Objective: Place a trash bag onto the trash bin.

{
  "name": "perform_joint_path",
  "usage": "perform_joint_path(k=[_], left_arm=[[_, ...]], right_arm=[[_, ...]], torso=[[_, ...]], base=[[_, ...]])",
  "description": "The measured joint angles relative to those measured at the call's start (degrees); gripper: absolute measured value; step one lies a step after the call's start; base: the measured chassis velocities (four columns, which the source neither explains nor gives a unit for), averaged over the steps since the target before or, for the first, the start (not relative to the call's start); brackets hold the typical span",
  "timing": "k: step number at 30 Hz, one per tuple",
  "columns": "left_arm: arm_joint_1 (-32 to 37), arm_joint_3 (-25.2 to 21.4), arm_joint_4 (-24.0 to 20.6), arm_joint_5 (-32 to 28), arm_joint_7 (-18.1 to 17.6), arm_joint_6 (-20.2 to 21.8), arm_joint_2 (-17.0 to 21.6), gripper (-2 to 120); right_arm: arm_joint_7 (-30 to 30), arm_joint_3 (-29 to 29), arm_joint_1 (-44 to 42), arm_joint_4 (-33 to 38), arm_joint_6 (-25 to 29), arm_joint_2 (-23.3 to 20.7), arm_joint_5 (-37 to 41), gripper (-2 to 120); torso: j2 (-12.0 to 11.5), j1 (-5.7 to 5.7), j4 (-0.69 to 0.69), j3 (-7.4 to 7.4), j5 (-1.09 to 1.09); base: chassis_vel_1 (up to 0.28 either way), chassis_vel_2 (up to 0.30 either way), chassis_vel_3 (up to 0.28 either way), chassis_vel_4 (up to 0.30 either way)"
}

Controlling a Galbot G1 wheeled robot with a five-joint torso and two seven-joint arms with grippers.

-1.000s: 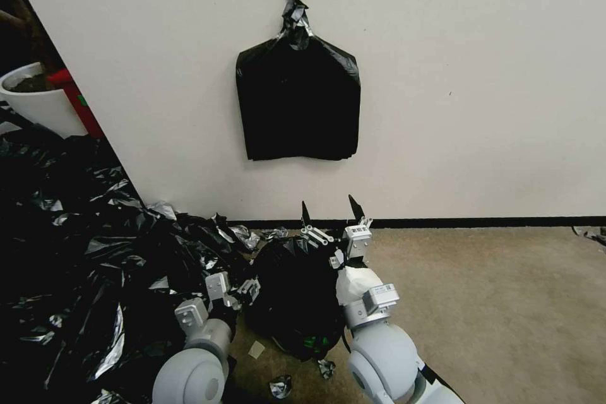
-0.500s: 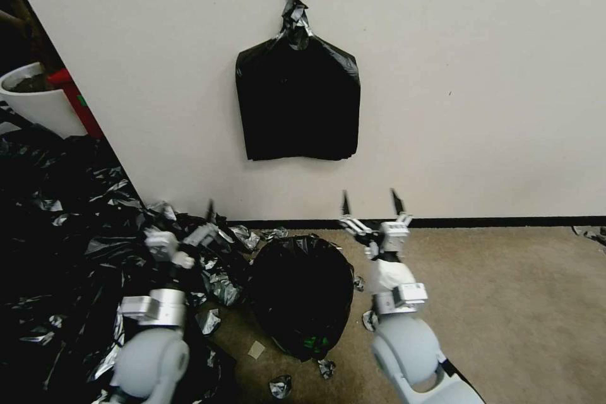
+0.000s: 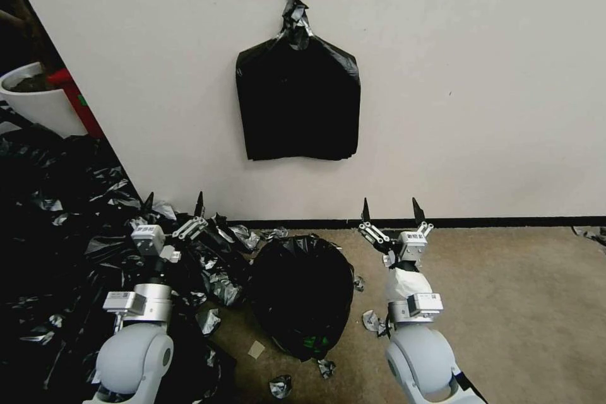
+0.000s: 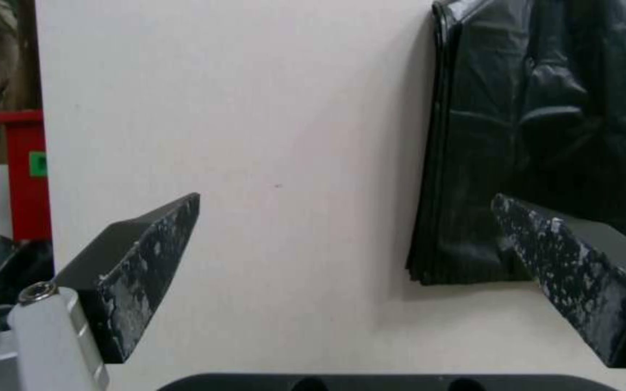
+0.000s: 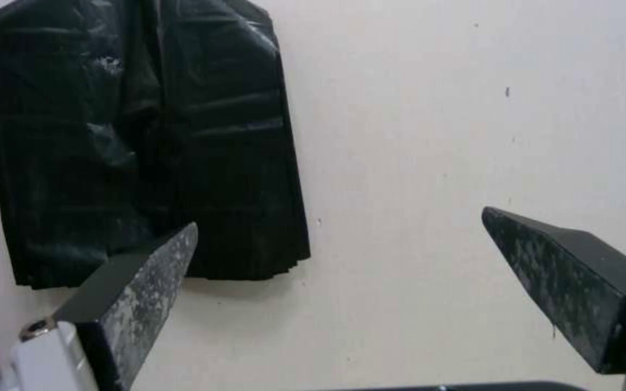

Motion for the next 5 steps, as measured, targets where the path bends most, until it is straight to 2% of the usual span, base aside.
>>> perform_joint_path(k=[5], left_arm=[[0.01,0.04,-0.01,-0.05,-0.07,0.03,-0.01,100]], right_arm=[[-0.01,-0.05,0.02,0.03,-0.04,-0.01,0.02,100]], torso=[[0.0,0.0,0.0,0.0,0.0]], base=[[0.0,0.0,0.0,0.0]])
